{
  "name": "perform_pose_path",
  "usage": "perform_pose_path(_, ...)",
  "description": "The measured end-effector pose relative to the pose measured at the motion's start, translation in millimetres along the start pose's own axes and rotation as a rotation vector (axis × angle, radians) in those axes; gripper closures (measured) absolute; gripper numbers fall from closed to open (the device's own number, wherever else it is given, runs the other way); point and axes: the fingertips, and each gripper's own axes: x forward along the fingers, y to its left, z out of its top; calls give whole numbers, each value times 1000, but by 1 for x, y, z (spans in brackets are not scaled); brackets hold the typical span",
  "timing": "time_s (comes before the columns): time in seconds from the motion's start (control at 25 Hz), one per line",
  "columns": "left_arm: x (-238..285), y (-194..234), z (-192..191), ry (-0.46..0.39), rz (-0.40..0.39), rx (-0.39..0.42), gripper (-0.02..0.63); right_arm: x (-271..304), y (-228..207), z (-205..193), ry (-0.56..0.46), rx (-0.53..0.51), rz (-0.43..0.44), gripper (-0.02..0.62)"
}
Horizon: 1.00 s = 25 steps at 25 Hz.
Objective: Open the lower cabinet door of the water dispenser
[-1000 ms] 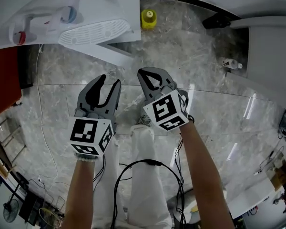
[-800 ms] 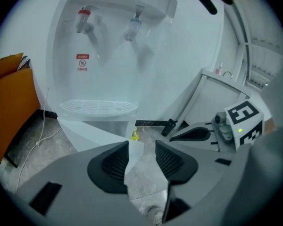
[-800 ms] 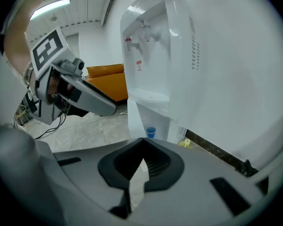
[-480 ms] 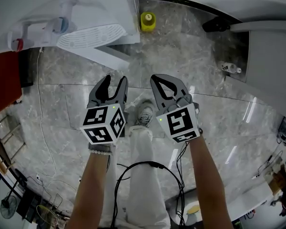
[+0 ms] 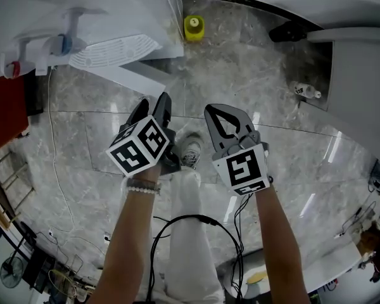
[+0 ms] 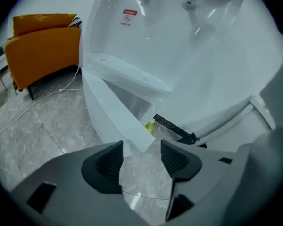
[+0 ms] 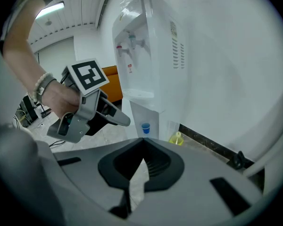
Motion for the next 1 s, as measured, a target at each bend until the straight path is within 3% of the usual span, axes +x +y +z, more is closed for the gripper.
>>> perform_pose_path(0.16, 12, -1, -2, 16, 18, -88, 351, -2, -5, -8, 23, 5, 14, 592)
perform_pose_path(0.48, 23, 4, -4, 36, 59, -130, 347, 2, -10, -10, 41, 0, 29, 592)
perform_pose_path(1.0, 11, 18, -18, 93, 10, -72, 347, 9, 5, 1, 18, 13, 13, 592)
